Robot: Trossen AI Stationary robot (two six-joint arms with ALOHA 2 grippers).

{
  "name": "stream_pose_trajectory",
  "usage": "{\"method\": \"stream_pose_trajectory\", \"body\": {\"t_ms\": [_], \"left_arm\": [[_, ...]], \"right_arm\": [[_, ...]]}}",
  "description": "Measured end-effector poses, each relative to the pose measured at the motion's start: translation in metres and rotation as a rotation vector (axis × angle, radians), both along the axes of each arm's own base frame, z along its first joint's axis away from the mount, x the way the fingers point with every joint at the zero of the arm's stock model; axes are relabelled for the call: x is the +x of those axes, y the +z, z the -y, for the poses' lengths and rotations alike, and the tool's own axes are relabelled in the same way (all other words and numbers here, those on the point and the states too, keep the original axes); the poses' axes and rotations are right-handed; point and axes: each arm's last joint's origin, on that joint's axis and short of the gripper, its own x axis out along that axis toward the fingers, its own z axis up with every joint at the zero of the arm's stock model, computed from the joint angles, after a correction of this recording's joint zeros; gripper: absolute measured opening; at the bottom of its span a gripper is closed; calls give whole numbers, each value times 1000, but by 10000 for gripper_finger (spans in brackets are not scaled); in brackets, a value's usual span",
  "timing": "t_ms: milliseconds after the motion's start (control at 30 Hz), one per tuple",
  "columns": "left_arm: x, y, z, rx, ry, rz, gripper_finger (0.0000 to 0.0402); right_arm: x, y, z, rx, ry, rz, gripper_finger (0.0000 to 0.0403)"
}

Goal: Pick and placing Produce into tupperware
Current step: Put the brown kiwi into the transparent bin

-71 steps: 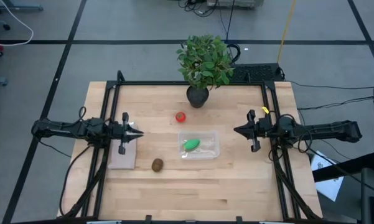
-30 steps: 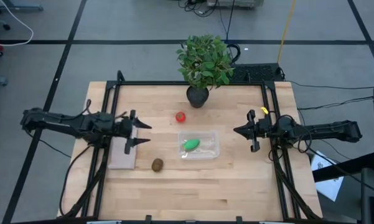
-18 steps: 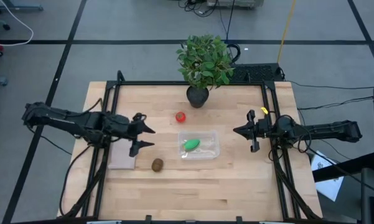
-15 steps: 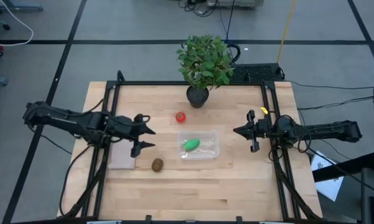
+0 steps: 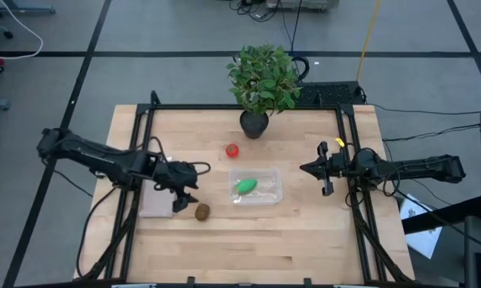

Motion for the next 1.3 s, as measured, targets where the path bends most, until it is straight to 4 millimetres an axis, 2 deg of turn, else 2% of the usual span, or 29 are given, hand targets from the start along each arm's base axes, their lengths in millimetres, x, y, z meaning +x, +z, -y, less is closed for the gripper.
{"method": "stream_pose_trajectory", "body": {"t_ms": [233,400,967,1100,1300], "left_arm": [[2,-6,12,-3,-143,-16,266],[1,-6,19,88,-305,36,266],[11,-1,20,131,-310,159,266],[16,0,22,109,-278,102,266],[33,6,26,112,-242,29,266]], "right_arm": [[0,-1,0,0,0,-6,0],[0,-1,0,-1,0,-6,0],[0,-1,0,-3,0,-8,0],[0,-1,0,-3,0,-9,0],[1,-2,0,-3,0,-22,0]]}}
